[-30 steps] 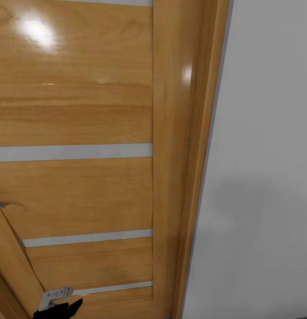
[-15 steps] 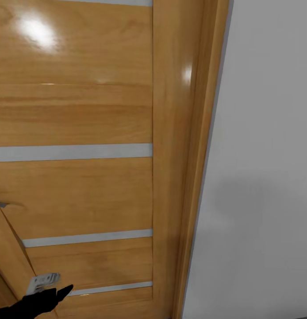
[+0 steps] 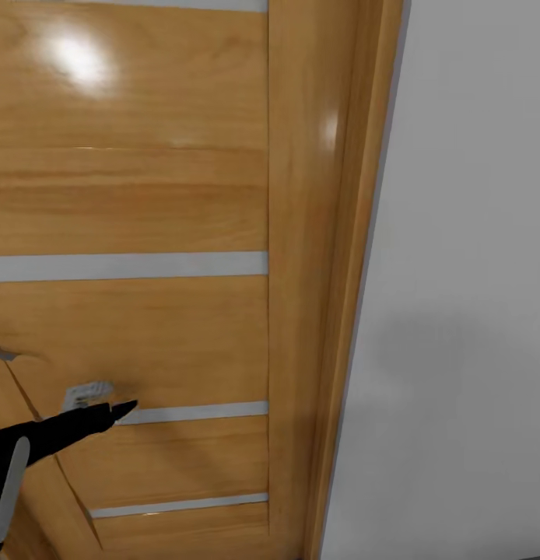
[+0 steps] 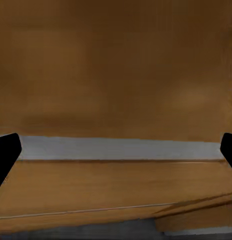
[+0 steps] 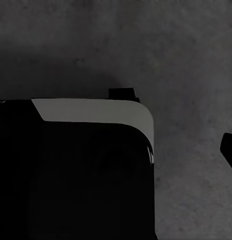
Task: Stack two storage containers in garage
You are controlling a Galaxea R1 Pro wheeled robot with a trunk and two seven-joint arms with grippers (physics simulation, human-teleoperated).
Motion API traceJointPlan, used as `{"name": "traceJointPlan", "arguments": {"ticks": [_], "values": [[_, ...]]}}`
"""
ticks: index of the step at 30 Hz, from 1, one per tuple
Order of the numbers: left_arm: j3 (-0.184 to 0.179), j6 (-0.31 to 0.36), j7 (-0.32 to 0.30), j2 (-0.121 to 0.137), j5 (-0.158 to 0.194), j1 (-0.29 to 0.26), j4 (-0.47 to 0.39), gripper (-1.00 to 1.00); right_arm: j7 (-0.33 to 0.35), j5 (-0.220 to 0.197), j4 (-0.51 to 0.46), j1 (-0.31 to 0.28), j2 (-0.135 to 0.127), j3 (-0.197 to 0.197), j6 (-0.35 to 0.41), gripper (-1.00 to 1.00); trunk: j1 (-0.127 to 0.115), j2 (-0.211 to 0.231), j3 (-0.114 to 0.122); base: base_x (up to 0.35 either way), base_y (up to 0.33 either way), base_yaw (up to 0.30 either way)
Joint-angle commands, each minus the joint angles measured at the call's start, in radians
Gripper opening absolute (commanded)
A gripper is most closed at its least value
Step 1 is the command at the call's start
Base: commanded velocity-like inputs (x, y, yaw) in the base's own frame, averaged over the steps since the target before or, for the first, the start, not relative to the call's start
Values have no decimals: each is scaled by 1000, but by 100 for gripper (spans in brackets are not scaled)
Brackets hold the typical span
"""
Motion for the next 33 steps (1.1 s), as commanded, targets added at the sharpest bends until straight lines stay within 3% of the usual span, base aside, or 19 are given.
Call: {"name": "traceJointPlan", "arguments": {"ticks": [1,5,7,8,12,16,17,22,25,31,33], "values": [[1,-44,3,0,37,-25,-1,100,0,1,0,-1,0,-4,0,100,0,-1,-1,0,0,0],[0,-22,71,-6,18,-120,4,100,1,2,0,-2,-4,-3,0,100,0,-1,-1,0,0,0],[-1,-21,127,-8,14,-153,11,100,1,3,1,-2,-5,-4,0,100,0,-1,-1,0,0,0],[-1,-21,188,-10,13,-184,23,100,2,3,1,-2,-6,-4,0,100,0,-1,-1,0,0,0],[-1,-33,289,-14,11,-262,76,100,2,3,2,-2,-8,-4,1,100,0,-1,-1,0,0,0],[-2,-88,327,-16,7,-346,202,100,2,3,3,-2,-9,-4,1,100,0,-1,-1,0,0,0],[-3,-115,333,-18,6,-383,266,100,2,3,3,-2,-9,-4,1,100,0,-1,-1,0,0,0],[-8,-212,367,-46,2,-502,465,100,2,3,3,-2,-11,-4,1,100,0,-1,-1,0,0,0],[-39,-254,408,-74,1,-563,554,100,1,2,4,-2,-12,-4,1,100,0,-1,-1,0,0,0],[-208,-304,444,-122,2,-665,727,100,4,2,5,-2,-11,-4,1,100,0,-1,-1,0,0,0],[-233,-332,453,-138,1,-692,773,100,6,3,5,-2,-11,-4,1,100,0,-1,-1,0,0,0]]}}
